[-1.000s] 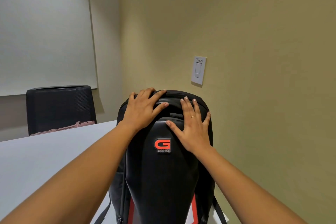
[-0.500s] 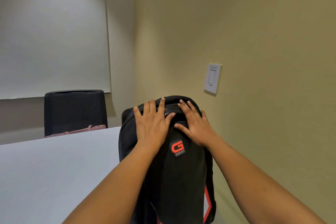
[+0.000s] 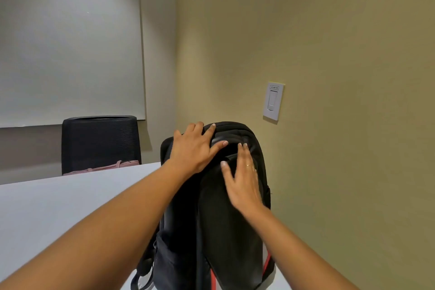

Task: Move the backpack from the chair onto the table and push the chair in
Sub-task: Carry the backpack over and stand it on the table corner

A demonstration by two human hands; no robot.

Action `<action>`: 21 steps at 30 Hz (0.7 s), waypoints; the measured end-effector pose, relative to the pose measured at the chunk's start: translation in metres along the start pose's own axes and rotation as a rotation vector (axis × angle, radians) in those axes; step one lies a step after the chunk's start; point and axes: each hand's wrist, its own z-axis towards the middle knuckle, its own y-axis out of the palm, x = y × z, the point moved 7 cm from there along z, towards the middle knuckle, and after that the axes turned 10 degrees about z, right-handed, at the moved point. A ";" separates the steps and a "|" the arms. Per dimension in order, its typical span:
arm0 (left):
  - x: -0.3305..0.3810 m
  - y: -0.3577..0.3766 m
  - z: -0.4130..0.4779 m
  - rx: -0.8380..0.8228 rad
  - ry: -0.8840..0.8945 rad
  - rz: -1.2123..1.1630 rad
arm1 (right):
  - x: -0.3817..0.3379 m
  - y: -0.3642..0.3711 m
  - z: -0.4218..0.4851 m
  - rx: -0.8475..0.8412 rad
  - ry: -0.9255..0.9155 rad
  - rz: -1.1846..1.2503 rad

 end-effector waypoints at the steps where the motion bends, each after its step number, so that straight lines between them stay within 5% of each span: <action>1: -0.002 -0.001 0.004 -0.034 0.032 -0.032 | -0.011 0.004 -0.008 0.024 0.015 0.039; 9: -0.007 -0.001 0.021 -0.350 0.188 -0.140 | -0.067 0.054 -0.032 -0.033 0.225 -0.107; 15: -0.004 0.001 0.021 -0.340 0.188 -0.089 | -0.060 0.056 -0.029 -0.011 0.201 -0.238; 21: 0.004 0.004 0.024 -0.331 0.160 -0.043 | -0.044 0.039 -0.021 -0.096 0.083 -0.105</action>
